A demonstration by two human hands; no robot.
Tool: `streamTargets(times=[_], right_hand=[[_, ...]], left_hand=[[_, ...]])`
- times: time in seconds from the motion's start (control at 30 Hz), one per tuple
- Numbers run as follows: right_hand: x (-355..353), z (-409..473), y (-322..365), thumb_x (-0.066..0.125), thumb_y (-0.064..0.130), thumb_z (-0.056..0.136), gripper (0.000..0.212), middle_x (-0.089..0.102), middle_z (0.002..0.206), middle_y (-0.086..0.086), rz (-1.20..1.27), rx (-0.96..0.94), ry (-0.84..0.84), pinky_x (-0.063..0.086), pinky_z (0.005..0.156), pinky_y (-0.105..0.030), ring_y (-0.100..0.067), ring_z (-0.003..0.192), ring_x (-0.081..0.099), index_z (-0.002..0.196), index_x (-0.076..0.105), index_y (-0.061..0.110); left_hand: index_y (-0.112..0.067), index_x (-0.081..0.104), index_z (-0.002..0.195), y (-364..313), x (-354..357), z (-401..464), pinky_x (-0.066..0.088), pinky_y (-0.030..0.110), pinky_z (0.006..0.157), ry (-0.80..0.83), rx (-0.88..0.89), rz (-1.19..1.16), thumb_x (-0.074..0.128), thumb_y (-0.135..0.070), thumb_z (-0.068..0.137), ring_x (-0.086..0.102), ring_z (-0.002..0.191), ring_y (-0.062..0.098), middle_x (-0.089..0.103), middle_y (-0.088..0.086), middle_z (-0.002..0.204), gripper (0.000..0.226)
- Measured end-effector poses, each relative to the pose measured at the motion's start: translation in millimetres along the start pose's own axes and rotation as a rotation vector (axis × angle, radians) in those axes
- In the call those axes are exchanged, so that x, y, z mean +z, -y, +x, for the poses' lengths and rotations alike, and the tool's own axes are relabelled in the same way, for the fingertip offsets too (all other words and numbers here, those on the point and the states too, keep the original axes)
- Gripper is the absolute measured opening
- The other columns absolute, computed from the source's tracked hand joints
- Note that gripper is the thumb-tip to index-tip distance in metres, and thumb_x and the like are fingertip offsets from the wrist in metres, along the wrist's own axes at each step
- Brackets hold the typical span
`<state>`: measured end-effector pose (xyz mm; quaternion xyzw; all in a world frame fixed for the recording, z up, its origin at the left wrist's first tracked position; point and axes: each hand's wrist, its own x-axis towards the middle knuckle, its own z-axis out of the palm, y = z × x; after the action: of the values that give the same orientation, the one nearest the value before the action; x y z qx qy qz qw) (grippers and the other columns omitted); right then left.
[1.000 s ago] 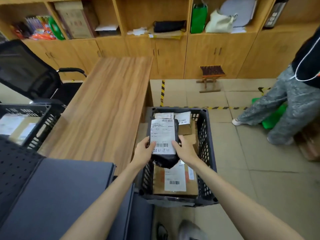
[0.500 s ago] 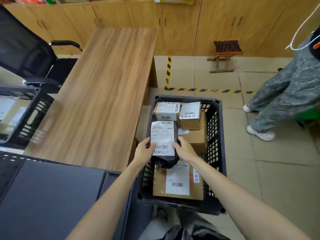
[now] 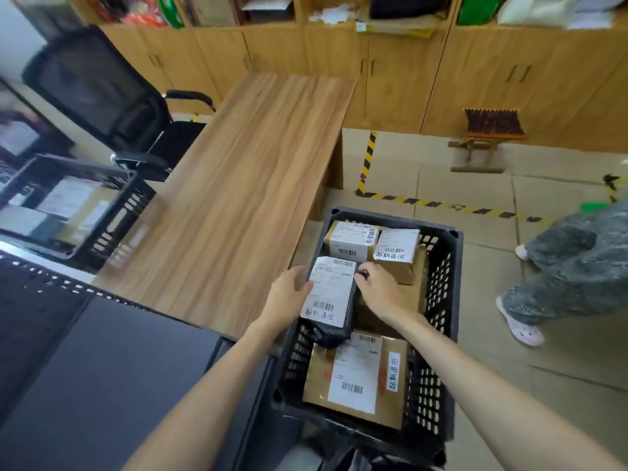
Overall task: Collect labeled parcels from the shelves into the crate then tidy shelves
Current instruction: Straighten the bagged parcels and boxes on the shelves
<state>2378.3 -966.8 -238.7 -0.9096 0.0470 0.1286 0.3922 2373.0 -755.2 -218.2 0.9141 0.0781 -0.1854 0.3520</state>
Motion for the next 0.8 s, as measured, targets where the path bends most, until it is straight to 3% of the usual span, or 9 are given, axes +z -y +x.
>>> streamTargets(times=[0.03, 0.3, 0.43, 0.53, 0.8], right_hand=[[-7, 2, 10, 0.044, 0.034, 0.102, 0.026, 0.061, 0.111, 0.000, -0.072, -0.062, 0.000, 0.048, 0.084, -0.036, -0.015, 0.097, 0.055, 0.113, 0.059, 0.016], [-36, 8, 153, 0.037, 0.033, 0.103, 0.033, 0.061, 0.115, -0.008, -0.462, -0.598, 0.001, 0.047, 0.087, -0.042, -0.028, 0.106, 0.054, 0.113, 0.061, 0.012], [-8, -29, 234, 0.037, 0.035, 0.103, 0.037, 0.060, 0.124, -0.008, -0.534, -0.850, -0.020, 0.045, 0.096, -0.040, -0.028, 0.114, 0.055, 0.120, 0.060, 0.011], [27, -68, 285, 0.038, 0.040, 0.102, 0.039, 0.063, 0.119, -0.006, -0.599, -1.040, -0.002, 0.043, 0.094, -0.039, -0.027, 0.113, 0.056, 0.113, 0.063, 0.013], [125, -228, 369, 0.039, 0.039, 0.102, 0.038, 0.058, 0.124, -0.012, -0.622, -1.323, 0.193, 0.042, 0.090, -0.040, -0.034, 0.117, 0.053, 0.123, 0.057, 0.013]], left_hand=[[-0.008, 0.059, 0.130, -6, -9, -3, 0.046, 0.038, 0.102, -0.019, 0.036, 0.053, 0.058, -0.036, 0.097, 0.058, 0.121, 0.028, 0.063, 0.012, 0.129, 0.043], [-0.021, 0.054, 0.139, -30, -116, -62, 0.043, 0.038, 0.102, -0.302, 0.192, 0.494, 0.040, -0.040, 0.106, 0.049, 0.129, 0.026, 0.055, 0.002, 0.138, 0.041], [-0.021, 0.058, 0.135, 0, -172, -132, 0.046, 0.040, 0.098, -0.521, 0.088, 0.564, 0.041, -0.042, 0.105, 0.052, 0.127, 0.025, 0.058, 0.002, 0.134, 0.040], [-0.017, 0.062, 0.129, 39, -205, -204, 0.042, 0.038, 0.099, -0.626, -0.065, 0.547, 0.042, -0.042, 0.104, 0.052, 0.125, 0.025, 0.060, 0.003, 0.132, 0.041], [-0.015, 0.050, 0.144, 141, -218, -431, 0.037, 0.038, 0.108, -0.815, -0.492, 0.425, 0.038, -0.050, 0.104, 0.046, 0.135, 0.025, 0.050, 0.004, 0.148, 0.054]])
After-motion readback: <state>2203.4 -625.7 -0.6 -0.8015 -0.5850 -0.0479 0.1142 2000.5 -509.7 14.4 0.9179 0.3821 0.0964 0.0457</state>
